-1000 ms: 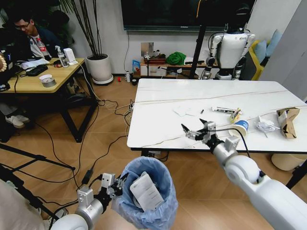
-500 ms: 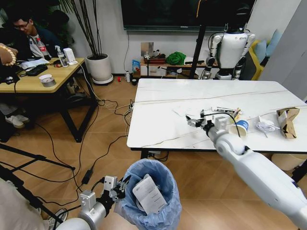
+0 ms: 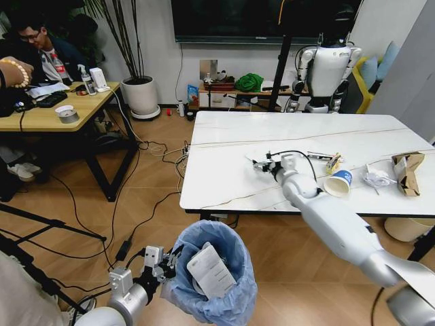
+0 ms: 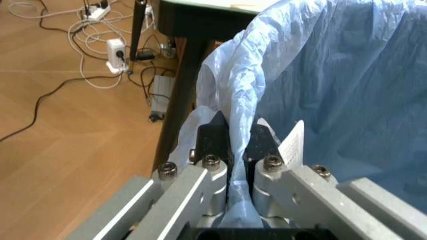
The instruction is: Pick up the trash bin and place the trash from the table into it.
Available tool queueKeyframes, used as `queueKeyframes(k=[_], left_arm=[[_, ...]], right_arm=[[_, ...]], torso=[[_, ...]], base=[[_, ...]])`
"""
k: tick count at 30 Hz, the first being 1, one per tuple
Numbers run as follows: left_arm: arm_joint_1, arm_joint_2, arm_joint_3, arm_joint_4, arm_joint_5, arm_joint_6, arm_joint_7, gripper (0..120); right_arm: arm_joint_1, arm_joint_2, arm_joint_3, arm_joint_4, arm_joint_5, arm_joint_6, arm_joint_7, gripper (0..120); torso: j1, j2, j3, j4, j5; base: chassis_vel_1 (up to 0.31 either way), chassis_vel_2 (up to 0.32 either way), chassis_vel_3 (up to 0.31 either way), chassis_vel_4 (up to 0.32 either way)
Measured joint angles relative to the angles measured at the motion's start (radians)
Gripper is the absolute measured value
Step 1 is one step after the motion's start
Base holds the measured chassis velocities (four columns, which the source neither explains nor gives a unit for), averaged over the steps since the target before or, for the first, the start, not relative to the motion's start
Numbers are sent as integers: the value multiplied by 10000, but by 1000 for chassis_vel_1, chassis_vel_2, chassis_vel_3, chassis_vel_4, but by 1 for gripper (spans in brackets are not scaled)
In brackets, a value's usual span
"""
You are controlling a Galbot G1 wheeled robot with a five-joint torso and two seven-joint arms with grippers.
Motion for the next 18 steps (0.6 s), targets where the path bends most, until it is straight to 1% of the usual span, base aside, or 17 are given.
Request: queueKeyframes(k=[5, 11, 18], left_arm=[[-69, -90, -35, -19, -68, -1, -1, 0], [-78, -130, 38, 29, -61, -1, 3, 0], [-135, -162, 94, 73, -59, -2, 2, 0]], right_arm=[[261, 350, -10, -648, -135, 104, -144, 100], [256, 309, 102, -844, -132, 39, -187, 100], [204, 245, 236, -964, 202, -186, -166, 100]], torso=[[0, 0, 0, -1, -2], [0, 0, -1, -6, -1], [0, 0, -1, -3, 0]], base=[[0, 0, 0, 0], [0, 0, 0, 0], [0, 0, 0, 0]])
